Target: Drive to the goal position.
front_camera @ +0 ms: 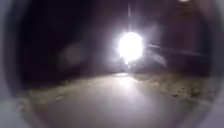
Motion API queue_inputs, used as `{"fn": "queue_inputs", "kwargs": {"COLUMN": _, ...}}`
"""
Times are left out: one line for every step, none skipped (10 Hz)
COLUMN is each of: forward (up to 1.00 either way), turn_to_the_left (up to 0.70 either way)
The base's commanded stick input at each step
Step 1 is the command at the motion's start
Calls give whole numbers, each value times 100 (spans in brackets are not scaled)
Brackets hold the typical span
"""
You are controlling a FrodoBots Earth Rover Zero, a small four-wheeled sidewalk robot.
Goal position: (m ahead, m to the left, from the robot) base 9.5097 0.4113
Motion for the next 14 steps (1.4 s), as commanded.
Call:
{"fn": "queue_inputs", "kwargs": {"forward": 85, "turn_to_the_left": 0}}
{"fn": "queue_inputs", "kwargs": {"forward": 85, "turn_to_the_left": 0}}
{"fn": "queue_inputs", "kwargs": {"forward": 85, "turn_to_the_left": 0}}
{"fn": "queue_inputs", "kwargs": {"forward": 85, "turn_to_the_left": 0}}
{"fn": "queue_inputs", "kwargs": {"forward": 85, "turn_to_the_left": 0}}
{"fn": "queue_inputs", "kwargs": {"forward": 85, "turn_to_the_left": 0}}
{"fn": "queue_inputs", "kwargs": {"forward": 85, "turn_to_the_left": 0}}
{"fn": "queue_inputs", "kwargs": {"forward": 85, "turn_to_the_left": 0}}
{"fn": "queue_inputs", "kwargs": {"forward": 85, "turn_to_the_left": 0}}
{"fn": "queue_inputs", "kwargs": {"forward": 85, "turn_to_the_left": 0}}
{"fn": "queue_inputs", "kwargs": {"forward": 85, "turn_to_the_left": 0}}
{"fn": "queue_inputs", "kwargs": {"forward": 85, "turn_to_the_left": 0}}
{"fn": "queue_inputs", "kwargs": {"forward": 85, "turn_to_the_left": 0}}
{"fn": "queue_inputs", "kwargs": {"forward": 85, "turn_to_the_left": 0}}
